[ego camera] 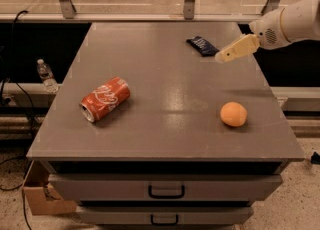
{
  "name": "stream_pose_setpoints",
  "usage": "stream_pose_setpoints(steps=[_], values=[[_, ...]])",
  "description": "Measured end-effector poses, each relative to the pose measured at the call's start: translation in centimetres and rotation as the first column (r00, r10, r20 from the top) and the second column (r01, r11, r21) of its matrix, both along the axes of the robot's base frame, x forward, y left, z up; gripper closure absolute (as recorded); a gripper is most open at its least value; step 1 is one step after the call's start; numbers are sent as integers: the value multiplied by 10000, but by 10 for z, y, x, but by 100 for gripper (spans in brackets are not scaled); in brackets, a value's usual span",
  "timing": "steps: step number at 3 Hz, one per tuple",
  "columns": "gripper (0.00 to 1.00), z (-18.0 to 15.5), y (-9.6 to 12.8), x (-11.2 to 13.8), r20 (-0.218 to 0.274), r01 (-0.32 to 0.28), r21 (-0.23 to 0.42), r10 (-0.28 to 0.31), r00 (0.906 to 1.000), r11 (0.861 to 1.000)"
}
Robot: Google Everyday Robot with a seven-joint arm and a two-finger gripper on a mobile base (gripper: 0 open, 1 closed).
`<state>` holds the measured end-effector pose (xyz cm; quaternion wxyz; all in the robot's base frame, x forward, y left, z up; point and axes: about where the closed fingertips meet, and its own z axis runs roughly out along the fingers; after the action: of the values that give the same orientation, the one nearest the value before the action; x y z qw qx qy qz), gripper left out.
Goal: Pick rxbar blueberry
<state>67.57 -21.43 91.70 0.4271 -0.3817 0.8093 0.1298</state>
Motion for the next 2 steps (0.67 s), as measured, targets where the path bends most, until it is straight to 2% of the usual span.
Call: stream_pose_setpoints(steps=[1, 2], values=[[0, -7, 1, 21, 322, 339, 99, -342, 9989, 9994], [0, -22, 5, 41, 462, 936, 480, -958, 9943, 9945]])
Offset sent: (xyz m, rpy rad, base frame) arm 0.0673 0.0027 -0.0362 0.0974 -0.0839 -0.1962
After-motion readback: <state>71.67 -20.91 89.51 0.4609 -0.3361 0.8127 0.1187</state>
